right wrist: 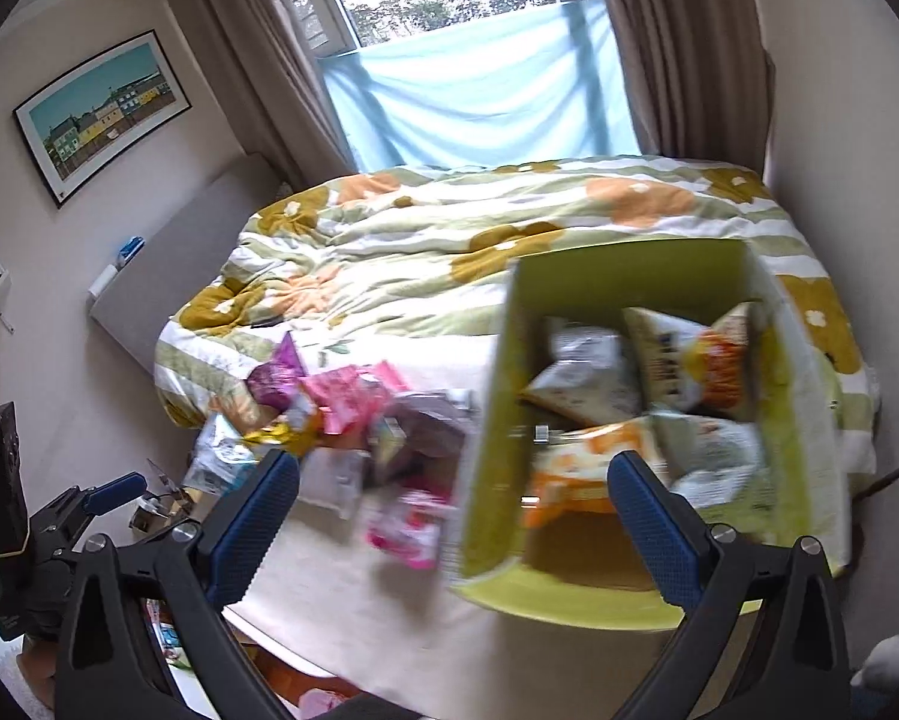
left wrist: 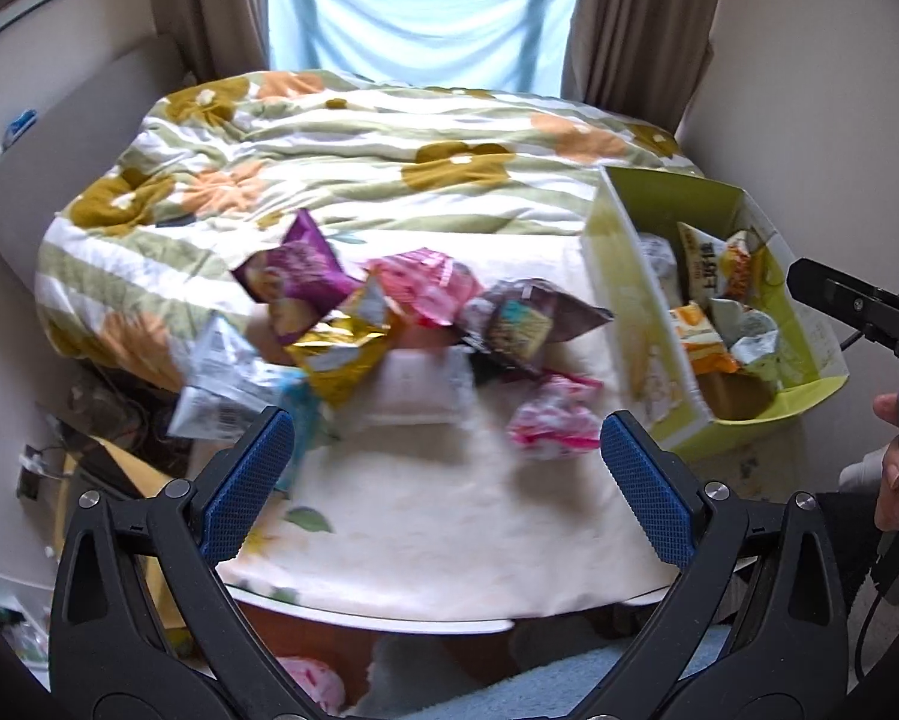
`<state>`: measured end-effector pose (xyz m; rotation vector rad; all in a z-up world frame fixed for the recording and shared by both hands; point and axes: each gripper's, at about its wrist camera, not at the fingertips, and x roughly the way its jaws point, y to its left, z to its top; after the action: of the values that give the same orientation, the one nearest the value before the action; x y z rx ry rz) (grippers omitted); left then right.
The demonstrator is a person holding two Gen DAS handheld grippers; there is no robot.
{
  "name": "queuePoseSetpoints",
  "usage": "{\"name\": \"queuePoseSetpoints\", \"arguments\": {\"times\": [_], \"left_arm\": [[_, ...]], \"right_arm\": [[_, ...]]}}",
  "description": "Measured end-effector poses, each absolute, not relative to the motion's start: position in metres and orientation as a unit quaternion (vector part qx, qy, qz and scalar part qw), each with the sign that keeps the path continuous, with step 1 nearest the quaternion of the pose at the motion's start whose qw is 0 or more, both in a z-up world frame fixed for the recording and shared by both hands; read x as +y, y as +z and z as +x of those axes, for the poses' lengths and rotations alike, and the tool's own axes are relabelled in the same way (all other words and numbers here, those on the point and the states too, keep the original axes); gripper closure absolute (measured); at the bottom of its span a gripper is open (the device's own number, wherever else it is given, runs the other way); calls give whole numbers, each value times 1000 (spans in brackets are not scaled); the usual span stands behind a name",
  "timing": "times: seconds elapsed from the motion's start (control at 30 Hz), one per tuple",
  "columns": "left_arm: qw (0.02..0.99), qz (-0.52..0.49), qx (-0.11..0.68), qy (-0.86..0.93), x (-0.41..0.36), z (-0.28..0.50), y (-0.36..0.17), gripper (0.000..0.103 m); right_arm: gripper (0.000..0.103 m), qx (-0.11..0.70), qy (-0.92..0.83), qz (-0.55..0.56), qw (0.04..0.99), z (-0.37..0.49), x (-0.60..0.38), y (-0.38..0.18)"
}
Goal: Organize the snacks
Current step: 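Move both tools back over the remaining snack pile, then grasp a white-blue printed bag with the left gripper while the right grasps a gold bag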
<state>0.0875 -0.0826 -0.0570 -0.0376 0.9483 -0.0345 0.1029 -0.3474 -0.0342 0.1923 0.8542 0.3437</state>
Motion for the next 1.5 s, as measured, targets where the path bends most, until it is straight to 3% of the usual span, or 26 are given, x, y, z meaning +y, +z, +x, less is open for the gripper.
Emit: {"name": "queuePoseSetpoints", "arguments": {"times": [0.6, 1.5], "left_arm": [[863, -13, 501, -64, 83, 128, -114, 2], [831, 77, 551, -23, 65, 202, -226, 2]], "right_arm": [[0, 458, 151, 123, 867, 121, -184, -81], [0, 552, 177, 150, 801, 208, -125, -183]]}}
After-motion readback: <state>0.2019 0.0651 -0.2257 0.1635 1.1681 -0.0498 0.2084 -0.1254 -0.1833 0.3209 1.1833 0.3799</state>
